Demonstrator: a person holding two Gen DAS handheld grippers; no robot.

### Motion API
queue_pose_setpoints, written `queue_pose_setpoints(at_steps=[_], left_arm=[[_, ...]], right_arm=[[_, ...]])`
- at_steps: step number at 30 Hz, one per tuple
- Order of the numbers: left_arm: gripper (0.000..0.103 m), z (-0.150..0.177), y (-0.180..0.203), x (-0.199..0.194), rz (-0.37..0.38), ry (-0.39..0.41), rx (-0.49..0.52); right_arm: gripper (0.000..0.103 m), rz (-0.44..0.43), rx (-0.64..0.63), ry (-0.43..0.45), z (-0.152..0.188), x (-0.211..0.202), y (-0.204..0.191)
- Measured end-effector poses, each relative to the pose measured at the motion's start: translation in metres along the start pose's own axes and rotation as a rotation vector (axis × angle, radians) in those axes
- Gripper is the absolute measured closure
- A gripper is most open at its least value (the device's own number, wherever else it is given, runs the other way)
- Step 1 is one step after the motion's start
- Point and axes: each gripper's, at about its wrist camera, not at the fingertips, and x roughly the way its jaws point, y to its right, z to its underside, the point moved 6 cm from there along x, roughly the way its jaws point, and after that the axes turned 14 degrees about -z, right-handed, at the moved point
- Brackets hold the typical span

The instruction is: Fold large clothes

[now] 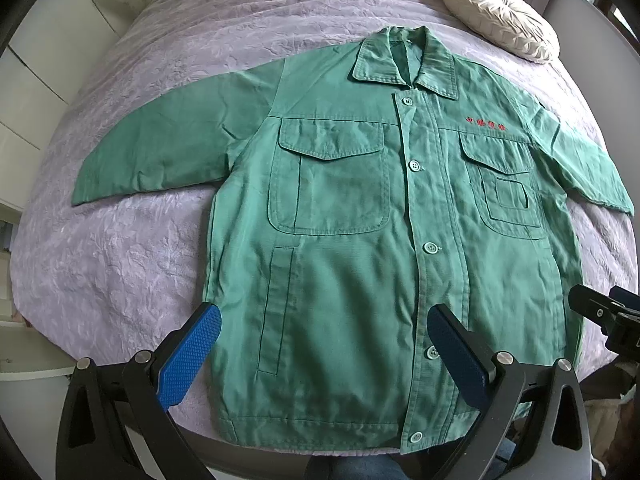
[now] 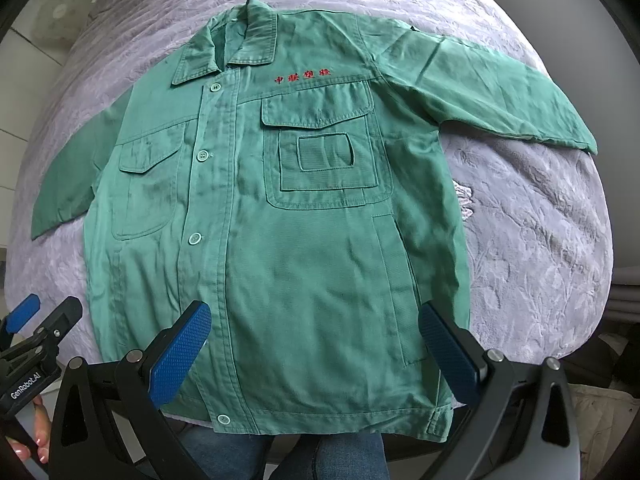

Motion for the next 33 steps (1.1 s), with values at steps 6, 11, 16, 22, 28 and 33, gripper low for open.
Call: queue_pose_setpoints(at_steps=[6,11,16,22,28,33], left_arm=[[0.000,0.000,0.000,0.000,-0.001,0.000,-0.002],[0.000,0.000,0.000,0.000,0.000,-0.001,-0.002],[0.000,0.000,0.000,0.000,-0.001,-0.001,-0.002],[0.000,0.000,0.000,0.000,0.000,-0.001,0.000],[0.000,0.000,0.000,0.000,0.001,-0.002,-0.002],[0.000,0.000,0.000,0.000,0.002,-0.002,0.000]], right_arm=[[0.000,0.001,-0.002,-0.001,0.000,0.000,-0.002],[0.000,0.004,-0.011,-0.003,-0.002,0.001,-0.004],[0.000,0.008,-0.023,-0.006,-0.002,0.001,-0.007],[0.000,0.011,-0.029,-0.007,-0.003,0.002,-0.009],[0.000,0.012,-0.030,-0.007,-0.003,0.003,-0.010],[0.000,0.015,-0.030,-0.009,-0.004,0.004,-0.011]])
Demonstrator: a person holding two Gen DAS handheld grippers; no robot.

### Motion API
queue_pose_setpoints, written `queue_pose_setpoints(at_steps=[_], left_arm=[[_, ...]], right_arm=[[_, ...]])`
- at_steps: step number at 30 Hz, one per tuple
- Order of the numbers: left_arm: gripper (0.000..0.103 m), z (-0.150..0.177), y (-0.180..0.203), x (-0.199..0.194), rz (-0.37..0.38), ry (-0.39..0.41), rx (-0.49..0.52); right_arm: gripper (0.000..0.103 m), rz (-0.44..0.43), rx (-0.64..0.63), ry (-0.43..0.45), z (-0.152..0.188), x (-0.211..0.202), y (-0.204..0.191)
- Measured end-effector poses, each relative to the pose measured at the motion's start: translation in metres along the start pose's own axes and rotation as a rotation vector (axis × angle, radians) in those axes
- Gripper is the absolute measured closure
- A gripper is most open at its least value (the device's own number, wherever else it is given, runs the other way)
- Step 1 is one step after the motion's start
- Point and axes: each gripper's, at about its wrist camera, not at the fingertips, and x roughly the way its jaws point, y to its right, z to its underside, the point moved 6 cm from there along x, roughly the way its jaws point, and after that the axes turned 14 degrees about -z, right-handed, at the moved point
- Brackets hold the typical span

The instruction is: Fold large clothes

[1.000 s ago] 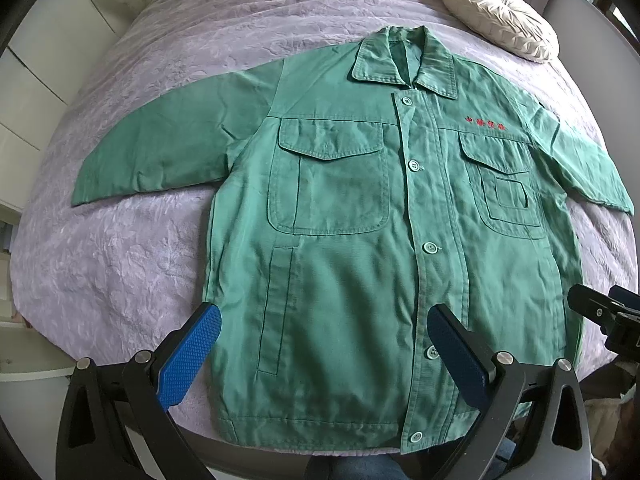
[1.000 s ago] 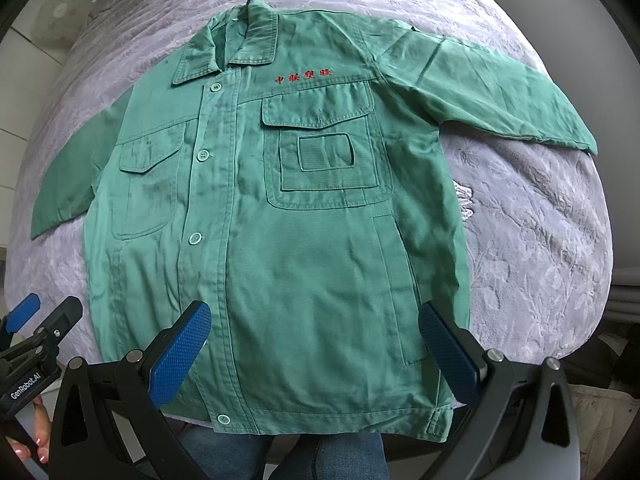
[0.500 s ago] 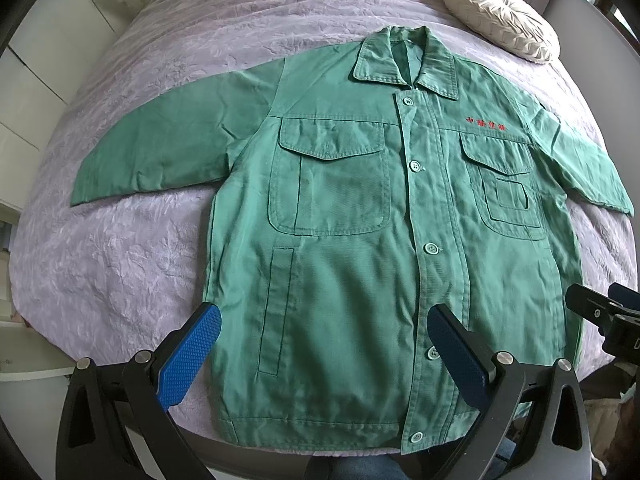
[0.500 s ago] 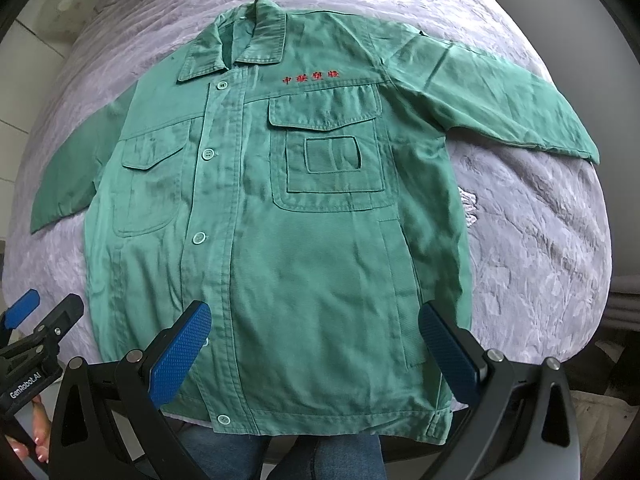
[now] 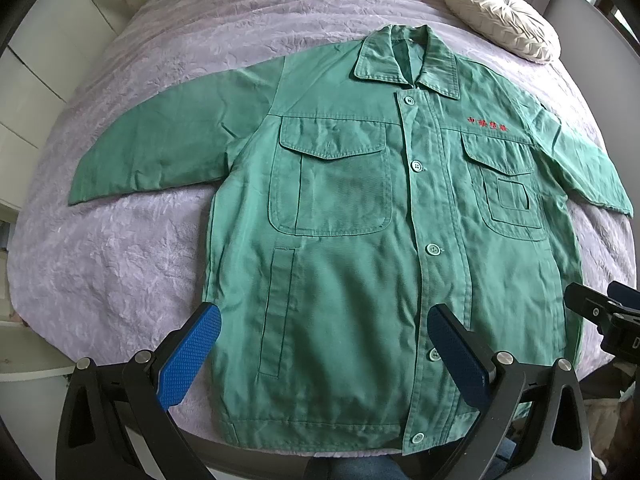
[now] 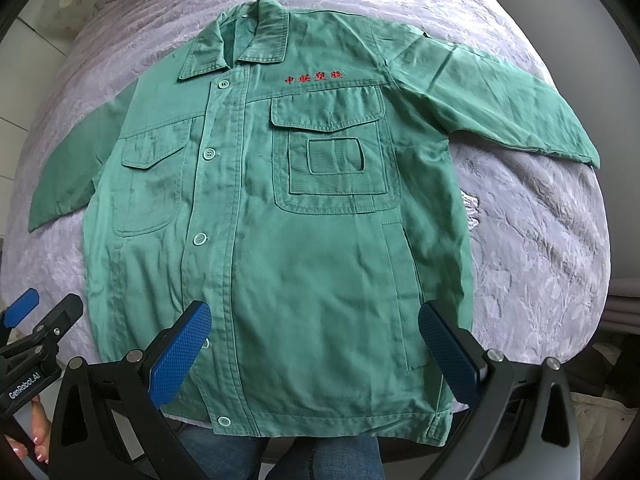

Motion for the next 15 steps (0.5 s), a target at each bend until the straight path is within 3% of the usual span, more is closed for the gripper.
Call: queue_pose_setpoints(at_steps=[10,15], left_arm=[[0.000,-0.002,-0.008,0.011,0.026,-0.012,-0.014],[0.000,-0.012,-0.034,0.032,0.126,-0.028,-0.105]], right_arm=[[0.000,0.001,0.008,0.004,-0.007,0.005,-0.003],[0.000,-0.029,-0.048,0.038,-0.014,0.012,-0.017]])
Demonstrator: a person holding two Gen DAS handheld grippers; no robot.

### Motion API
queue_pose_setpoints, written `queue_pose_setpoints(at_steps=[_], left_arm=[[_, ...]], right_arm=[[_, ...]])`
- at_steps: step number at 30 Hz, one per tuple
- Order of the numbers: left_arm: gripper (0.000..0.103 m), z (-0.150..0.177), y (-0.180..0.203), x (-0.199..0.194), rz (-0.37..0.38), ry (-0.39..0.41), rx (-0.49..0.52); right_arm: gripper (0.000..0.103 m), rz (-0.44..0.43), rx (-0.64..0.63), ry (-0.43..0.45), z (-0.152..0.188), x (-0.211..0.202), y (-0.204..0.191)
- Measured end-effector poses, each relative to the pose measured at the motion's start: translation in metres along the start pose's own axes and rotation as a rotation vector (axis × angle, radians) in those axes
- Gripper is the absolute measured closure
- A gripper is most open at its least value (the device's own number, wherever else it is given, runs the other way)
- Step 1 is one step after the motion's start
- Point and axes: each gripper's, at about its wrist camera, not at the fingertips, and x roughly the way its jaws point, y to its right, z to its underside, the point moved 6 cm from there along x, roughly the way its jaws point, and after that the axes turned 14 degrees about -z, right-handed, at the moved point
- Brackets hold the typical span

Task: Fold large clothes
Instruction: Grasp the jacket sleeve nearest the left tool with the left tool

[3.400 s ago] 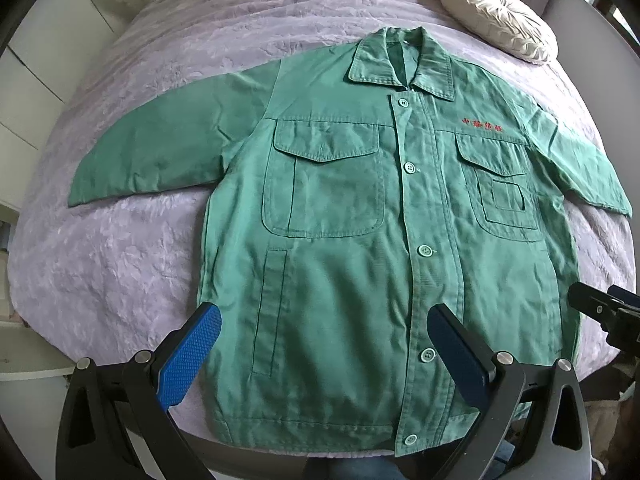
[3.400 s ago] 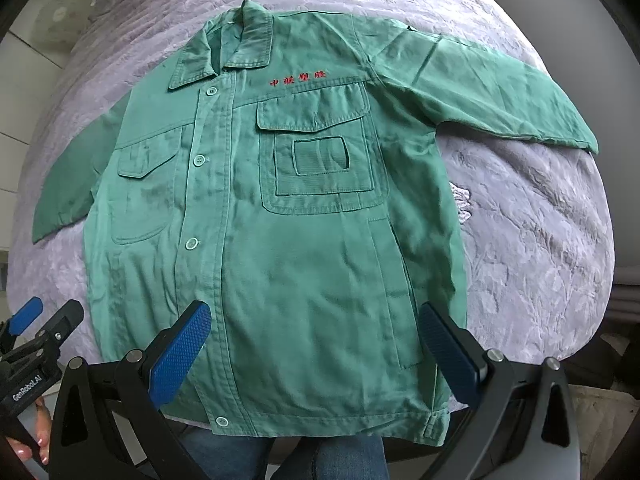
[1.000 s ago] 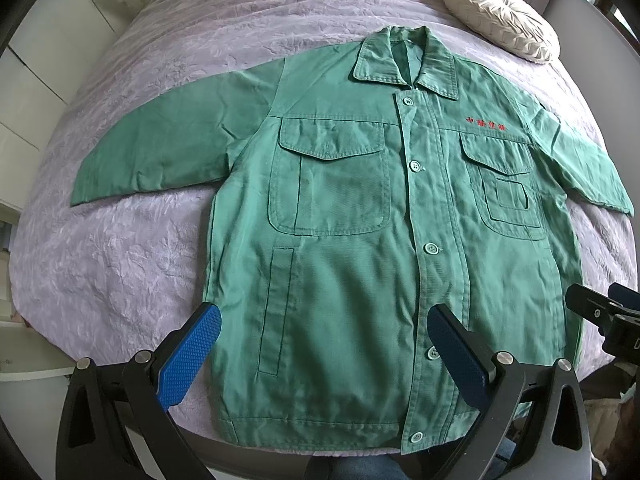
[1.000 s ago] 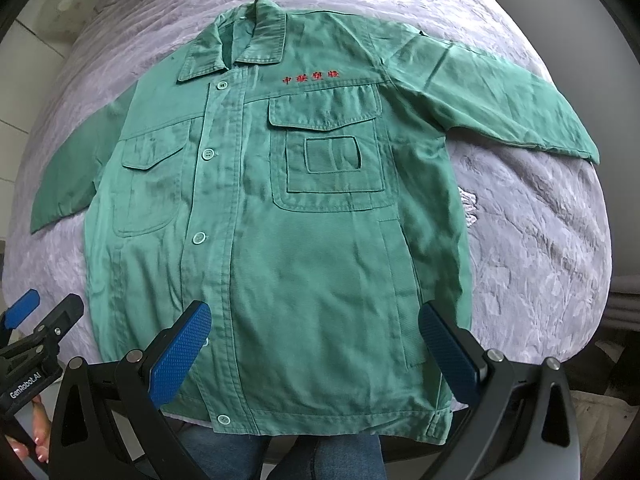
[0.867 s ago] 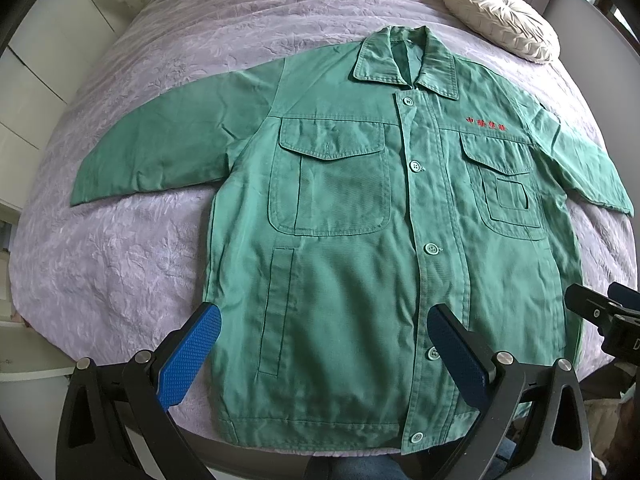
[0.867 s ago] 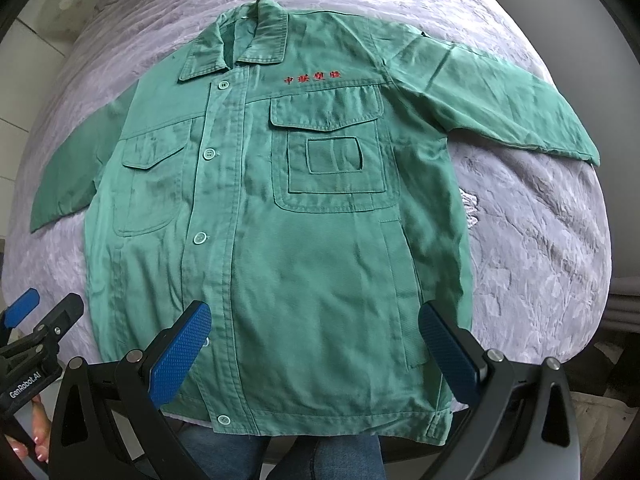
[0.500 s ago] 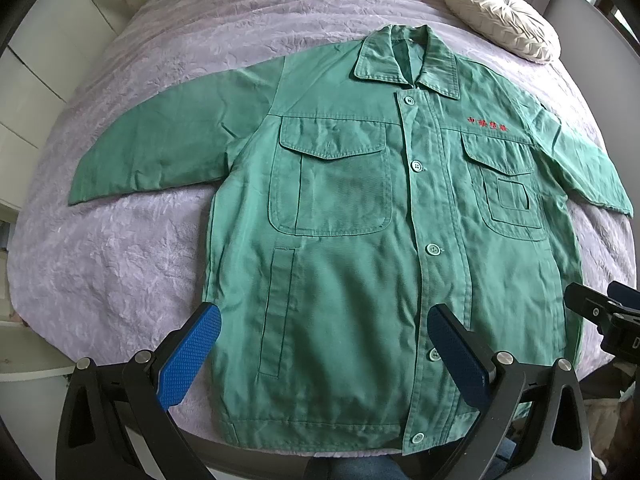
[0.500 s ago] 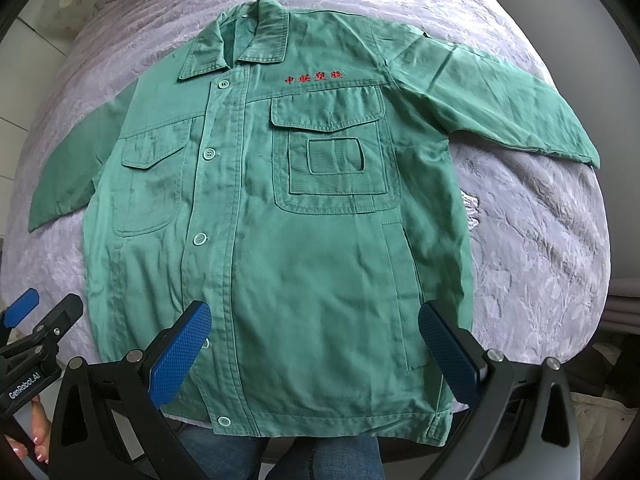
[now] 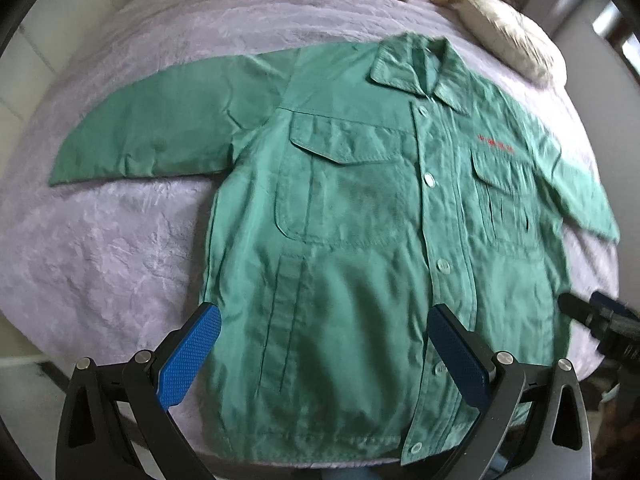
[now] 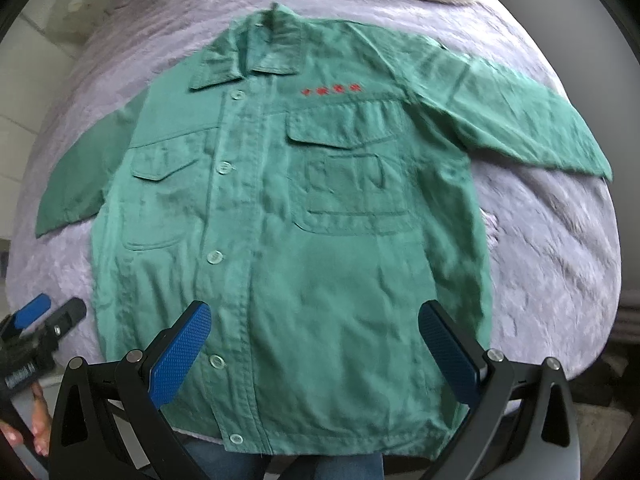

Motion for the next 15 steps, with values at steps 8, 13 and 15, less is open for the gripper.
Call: queue_pose_setpoints(at_steps=[8,13,15], left_arm=[[0.000,-0.057,-0.107,0.056,0.056,0.074,-0.252],[0.000,-0.097,-0.194,0.107,0.010,0.134,-0.405],[0.000,-0.106,-0.229,0.133,0.034,0.122,-0.508]], right_arm=[[0.000,-0.034,-0.054,-0.099,-0.002,0.047,-0.045],[0.000,-0.085,-0.128,-0.135,0.004,0.083,-0.083],[0.000,-0.093,-0.160,-0.149,0.005,0.097,-0.099]])
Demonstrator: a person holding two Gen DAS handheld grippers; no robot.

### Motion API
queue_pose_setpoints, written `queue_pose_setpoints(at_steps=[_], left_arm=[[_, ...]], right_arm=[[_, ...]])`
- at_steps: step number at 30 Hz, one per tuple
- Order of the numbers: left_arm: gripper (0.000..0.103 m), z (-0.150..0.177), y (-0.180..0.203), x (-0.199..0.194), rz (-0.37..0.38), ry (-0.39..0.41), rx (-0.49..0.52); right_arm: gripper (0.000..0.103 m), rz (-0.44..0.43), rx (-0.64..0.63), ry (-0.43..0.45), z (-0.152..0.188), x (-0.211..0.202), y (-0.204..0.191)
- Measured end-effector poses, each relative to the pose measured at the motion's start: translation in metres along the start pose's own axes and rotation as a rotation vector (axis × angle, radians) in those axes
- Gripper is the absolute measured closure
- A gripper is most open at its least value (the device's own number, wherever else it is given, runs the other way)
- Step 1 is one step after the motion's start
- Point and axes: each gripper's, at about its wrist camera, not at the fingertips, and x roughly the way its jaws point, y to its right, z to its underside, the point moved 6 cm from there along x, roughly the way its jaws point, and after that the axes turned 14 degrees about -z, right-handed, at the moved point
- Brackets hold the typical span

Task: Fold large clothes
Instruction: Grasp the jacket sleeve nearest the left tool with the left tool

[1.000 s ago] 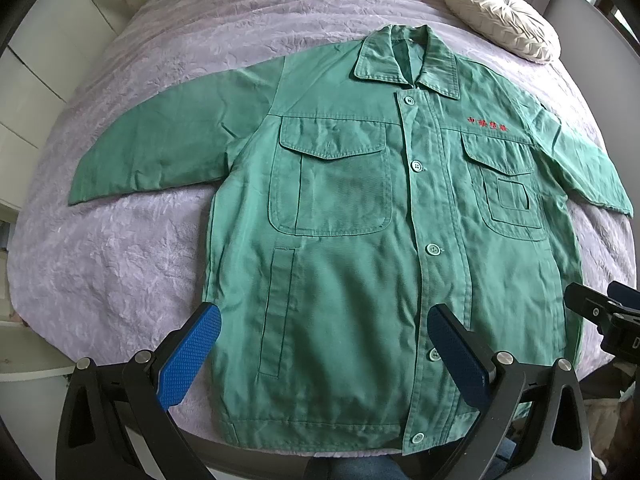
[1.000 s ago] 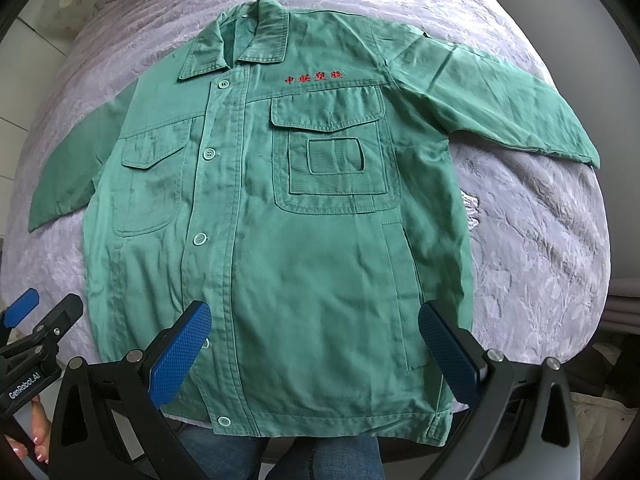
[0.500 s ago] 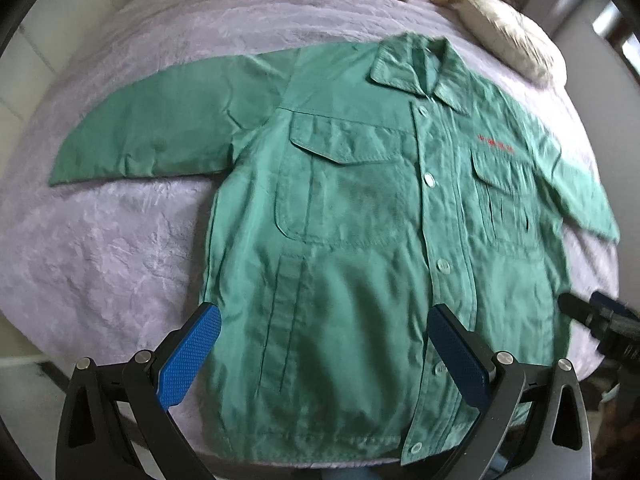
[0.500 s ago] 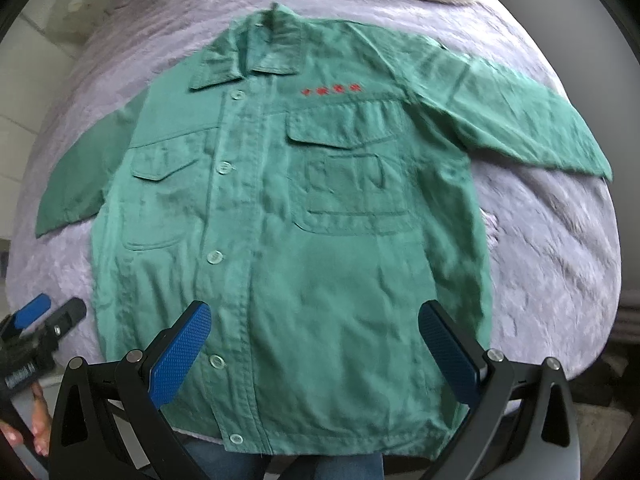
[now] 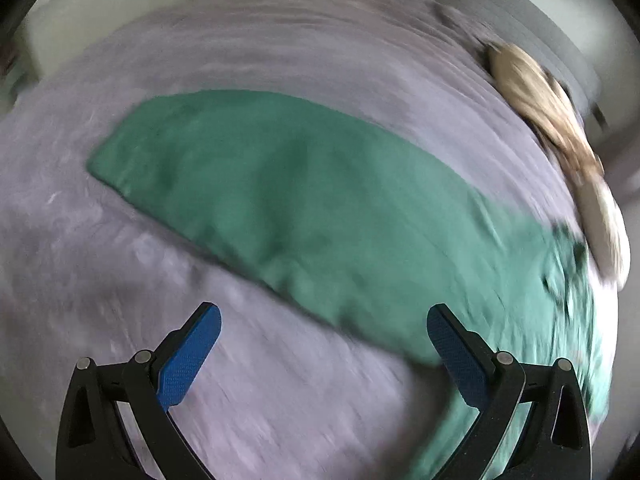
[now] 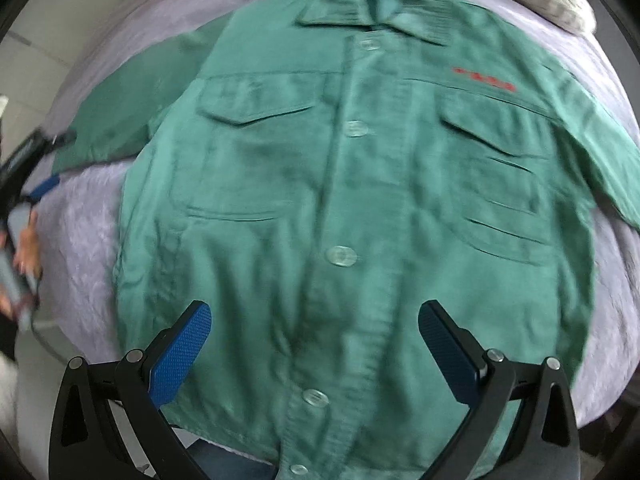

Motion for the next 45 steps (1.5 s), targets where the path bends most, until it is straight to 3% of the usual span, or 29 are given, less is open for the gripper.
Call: queue_pose_setpoints(at_steps=[3,8,10,14,17,18,19,20,22,25,28,33,38,40,42,45], left_arm=[[0.000,-0.020,-0.025,0.035,0.036,-0.037,-0.100],[0.000,-0.028,-0.033,0.082,0.040,-0.095,-0.137],[0.000,-0.038,-0.029,0.077,0.062,-0.046,-0.128],[0.000,-0.059,-0.018,0.047,0.227,0.112,-0.140],[0.003,-0.067,-0.023,0.055,0.211,0.113,-0.150],[0.011,-0.067,-0.025,0.064,0.191,0.090,-0.160],[0.035,-0.067,-0.024,0.068,0.183,0.073,-0.166],[0.068,-0.066,-0.024,0.074,0.183,0.050,-0.169],[0.099,-0.064,-0.026,0.077,0.174,0.030,-0.169],[0.099,-0.066,-0.021,0.059,0.162,0.099,-0.126],[0.099,-0.073,0.009,0.018,0.175,0.208,-0.026],[0.099,-0.061,0.095,-0.066,0.322,0.334,0.192],[0.099,-0.003,0.237,-0.116,0.443,0.388,0.485],[0.099,0.036,0.293,-0.111,0.459,0.344,0.602],[0.099,0.067,0.333,-0.099,0.428,0.322,0.675],[0.096,0.124,0.374,-0.053,0.264,0.286,0.827]], right_arm=[[0.000,-0.033,-0.045,0.007,-0.006,0.015,-0.020],[0.000,-0.069,-0.069,-0.013,-0.013,0.046,-0.038],[0.000,-0.082,-0.073,-0.017,-0.014,0.053,-0.043],[0.000,-0.102,-0.076,-0.015,-0.018,0.060,-0.051],[0.000,-0.108,-0.063,-0.010,-0.020,0.064,-0.051],[0.000,-0.107,-0.057,-0.010,-0.021,0.065,-0.049],[0.000,-0.105,-0.051,-0.008,-0.021,0.067,-0.047],[0.000,-0.106,-0.044,-0.007,-0.021,0.067,-0.046],[0.000,-0.112,-0.029,0.000,-0.021,0.063,-0.040],[0.000,-0.126,-0.009,0.017,-0.021,0.056,-0.032],[0.000,-0.135,0.017,0.051,-0.022,0.047,-0.022],[0.000,-0.144,0.070,0.127,-0.026,0.025,0.007],[0.000,-0.147,0.158,0.226,-0.031,-0.007,0.047],[0.000,-0.130,0.199,0.276,-0.029,-0.023,0.072],[0.000,-0.115,0.240,0.303,-0.027,-0.033,0.095],[0.000,-0.097,0.309,0.325,-0.020,-0.041,0.130]])
